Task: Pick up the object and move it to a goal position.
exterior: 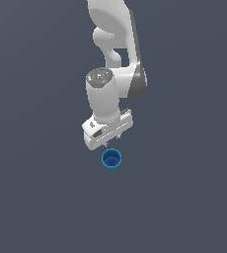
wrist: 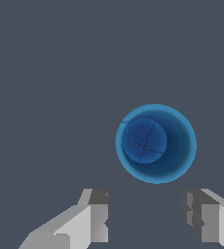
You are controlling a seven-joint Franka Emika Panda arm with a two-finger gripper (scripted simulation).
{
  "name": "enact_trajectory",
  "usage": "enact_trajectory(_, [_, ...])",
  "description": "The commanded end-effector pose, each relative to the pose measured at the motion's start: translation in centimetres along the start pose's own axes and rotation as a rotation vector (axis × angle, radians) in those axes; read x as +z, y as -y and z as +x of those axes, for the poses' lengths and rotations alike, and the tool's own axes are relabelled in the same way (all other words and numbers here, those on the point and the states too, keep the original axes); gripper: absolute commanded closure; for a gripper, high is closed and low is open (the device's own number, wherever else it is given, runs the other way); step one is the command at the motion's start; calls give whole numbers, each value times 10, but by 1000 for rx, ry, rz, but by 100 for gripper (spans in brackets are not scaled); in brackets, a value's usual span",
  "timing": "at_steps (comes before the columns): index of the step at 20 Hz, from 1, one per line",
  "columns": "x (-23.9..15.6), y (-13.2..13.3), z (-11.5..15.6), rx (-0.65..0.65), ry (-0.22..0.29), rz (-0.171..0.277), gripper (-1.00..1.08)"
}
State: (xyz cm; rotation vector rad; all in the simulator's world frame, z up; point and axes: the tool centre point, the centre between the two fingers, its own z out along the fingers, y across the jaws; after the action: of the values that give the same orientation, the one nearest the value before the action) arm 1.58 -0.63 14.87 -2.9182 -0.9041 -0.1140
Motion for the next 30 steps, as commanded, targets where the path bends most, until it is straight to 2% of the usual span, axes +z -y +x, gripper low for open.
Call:
enact_trajectory(1, [5, 0, 0, -58, -7, 10, -20])
enact_trajectory(17, [31, 0, -2, -416, -75, 59, -20])
enact_trajectory(30, [45, 0, -2, -658, -142, 74, -20])
